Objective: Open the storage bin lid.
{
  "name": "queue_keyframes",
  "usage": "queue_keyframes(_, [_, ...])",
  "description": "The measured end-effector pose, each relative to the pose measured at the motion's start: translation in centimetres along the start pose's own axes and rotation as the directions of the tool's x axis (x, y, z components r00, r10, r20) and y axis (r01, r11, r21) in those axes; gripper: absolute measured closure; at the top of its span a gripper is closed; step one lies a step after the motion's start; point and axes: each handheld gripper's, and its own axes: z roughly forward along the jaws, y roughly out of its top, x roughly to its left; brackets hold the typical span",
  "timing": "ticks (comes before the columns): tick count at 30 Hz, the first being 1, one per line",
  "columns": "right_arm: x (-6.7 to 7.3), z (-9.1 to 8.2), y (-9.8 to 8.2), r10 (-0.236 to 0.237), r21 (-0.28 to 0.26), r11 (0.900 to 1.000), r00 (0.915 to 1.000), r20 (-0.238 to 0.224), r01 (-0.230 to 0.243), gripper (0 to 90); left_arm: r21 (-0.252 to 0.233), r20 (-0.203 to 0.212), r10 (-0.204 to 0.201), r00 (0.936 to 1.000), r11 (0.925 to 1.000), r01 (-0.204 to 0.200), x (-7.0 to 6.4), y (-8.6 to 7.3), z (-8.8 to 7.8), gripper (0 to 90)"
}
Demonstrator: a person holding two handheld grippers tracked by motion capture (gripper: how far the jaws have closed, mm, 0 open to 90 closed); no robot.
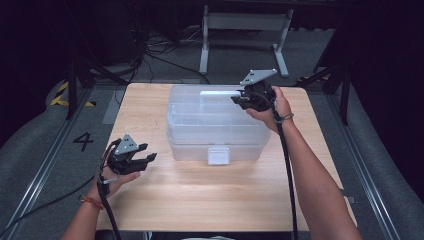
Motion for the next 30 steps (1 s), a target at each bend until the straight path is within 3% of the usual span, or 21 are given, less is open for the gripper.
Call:
queue_keyframes(11, [-0.1, 0.0, 0.2, 0.006, 0.004, 1.0, 1.0, -0.002, -0.006, 71.6, -0.038, 0.028, 0.061, 0.9977, 0.9975, -0.06, -0.6, 1.7, -0.6, 72.5])
queue_keyframes(14, [-0.2, 0.0, 0.3, 0.006, 0.004, 1.0, 1.0, -0.003, -0.006, 71.6, -0.038, 0.026, 0.059, 0.9979, 0.9976, -0.058, -0.7, 2.0, -0.5, 75.9])
queue_keyframes(30, [-0.9, 0.1, 1.3, 0.023, 0.045, 0.999, 0.9997, -0.012, -0.023, 71.2, -0.067, 0.034, 0.081, 0.9961, 0.9947, -0.079, -1.2, 3.8, -0.4, 76.8])
